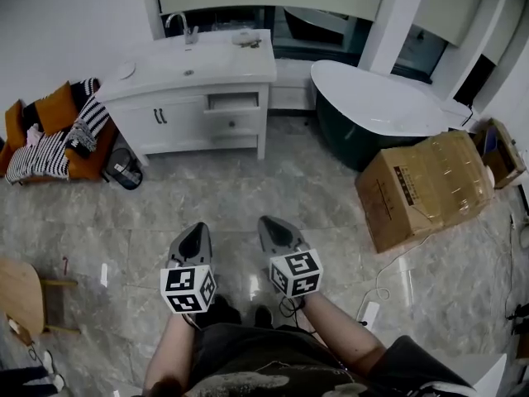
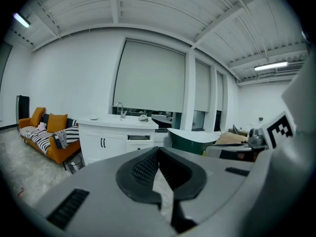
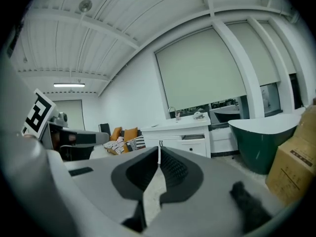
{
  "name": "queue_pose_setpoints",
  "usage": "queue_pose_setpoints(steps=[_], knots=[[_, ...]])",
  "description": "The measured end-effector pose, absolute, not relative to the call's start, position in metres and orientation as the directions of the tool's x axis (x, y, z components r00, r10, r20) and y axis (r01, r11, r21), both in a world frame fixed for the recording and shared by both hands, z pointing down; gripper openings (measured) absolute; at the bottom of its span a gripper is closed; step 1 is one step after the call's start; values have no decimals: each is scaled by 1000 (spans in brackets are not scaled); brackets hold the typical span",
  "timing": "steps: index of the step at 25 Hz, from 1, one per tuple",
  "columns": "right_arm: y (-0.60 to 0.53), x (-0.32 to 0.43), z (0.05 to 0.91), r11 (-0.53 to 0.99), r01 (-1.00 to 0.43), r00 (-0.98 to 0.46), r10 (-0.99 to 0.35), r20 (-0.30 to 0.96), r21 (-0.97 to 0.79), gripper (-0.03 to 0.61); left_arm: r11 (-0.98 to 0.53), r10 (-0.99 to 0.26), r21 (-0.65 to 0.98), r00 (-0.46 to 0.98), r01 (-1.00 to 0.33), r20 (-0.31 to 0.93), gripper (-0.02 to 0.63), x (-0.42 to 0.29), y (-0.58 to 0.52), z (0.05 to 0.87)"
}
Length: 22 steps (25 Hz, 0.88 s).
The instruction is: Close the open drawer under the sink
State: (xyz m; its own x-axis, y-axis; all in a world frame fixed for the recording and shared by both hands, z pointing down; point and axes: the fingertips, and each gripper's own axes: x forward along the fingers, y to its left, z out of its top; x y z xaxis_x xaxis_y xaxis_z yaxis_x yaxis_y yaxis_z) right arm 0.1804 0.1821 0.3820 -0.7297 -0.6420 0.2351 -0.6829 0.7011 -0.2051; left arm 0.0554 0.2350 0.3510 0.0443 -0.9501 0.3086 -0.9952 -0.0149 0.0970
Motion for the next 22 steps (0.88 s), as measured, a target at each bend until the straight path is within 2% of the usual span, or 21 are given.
queue_pose_setpoints(steps=[10, 22], knots=[[131, 160, 402, 660, -725, -688, -677, 263, -196, 29, -49, -945, 125, 87, -991, 315, 15, 22, 178, 374], [-12, 79, 435, 559, -803, -595, -730, 336, -209, 29, -153, -896, 172, 210, -973, 392, 15, -52, 38, 419]])
